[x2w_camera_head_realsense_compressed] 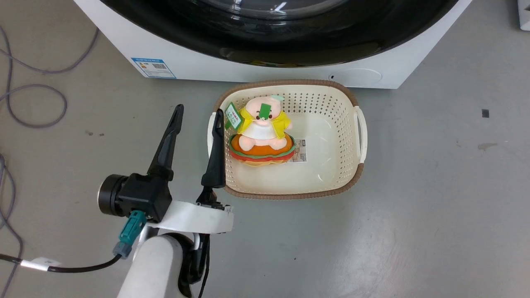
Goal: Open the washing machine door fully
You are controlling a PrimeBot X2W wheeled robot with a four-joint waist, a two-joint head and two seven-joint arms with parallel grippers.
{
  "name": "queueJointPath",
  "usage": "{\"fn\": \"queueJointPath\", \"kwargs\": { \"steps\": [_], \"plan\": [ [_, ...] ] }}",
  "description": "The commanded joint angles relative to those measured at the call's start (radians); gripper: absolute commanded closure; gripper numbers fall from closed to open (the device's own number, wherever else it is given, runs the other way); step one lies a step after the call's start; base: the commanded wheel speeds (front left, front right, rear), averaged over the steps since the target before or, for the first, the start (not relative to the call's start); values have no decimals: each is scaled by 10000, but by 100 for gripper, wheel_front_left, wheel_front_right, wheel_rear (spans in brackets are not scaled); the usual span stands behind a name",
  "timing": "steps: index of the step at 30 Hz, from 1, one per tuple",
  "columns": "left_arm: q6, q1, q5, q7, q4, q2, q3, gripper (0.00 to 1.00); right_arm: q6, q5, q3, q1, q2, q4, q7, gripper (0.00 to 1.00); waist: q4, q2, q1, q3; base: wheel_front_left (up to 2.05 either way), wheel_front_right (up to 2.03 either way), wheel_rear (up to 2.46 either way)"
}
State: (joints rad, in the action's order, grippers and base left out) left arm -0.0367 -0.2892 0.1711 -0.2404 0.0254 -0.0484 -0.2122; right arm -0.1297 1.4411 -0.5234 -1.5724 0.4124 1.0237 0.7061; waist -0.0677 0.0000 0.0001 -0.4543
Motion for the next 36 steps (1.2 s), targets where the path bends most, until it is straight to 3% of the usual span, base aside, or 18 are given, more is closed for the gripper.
{"fn": "queueJointPath", "kwargs": {
  "steps": [1, 9, 16, 28, 36],
  "plan": [
    [-64, -166, 41, -105, -26, -17, -44, 0, -10, 369, -134, -285, -33, 145, 210, 100, 1, 0, -1, -5, 0, 0, 0],
    [-99, -209, 171, -214, -106, -18, -204, 0, -10, 1472, -13, -593, 156, 135, 761, 100, 20, 0, -1, 64, 0, 0, 0],
    [-104, -108, 189, -214, -151, -18, -207, 0, -10, 1463, -169, -302, 214, -41, 1288, 100, 75, 0, -1, 218, 0, 0, 0],
    [-111, -114, 150, -214, -142, -18, -226, 0, -10, 1353, -254, -53, 84, -82, 1176, 100, 118, 0, -1, 27, 0, 0, 0],
    [-113, -78, 182, -214, -268, -18, -217, 0, -10, 1583, -293, 412, 127, -426, 1944, 100, 144, 0, -1, 246, 0, 0, 0]
  ]
}}
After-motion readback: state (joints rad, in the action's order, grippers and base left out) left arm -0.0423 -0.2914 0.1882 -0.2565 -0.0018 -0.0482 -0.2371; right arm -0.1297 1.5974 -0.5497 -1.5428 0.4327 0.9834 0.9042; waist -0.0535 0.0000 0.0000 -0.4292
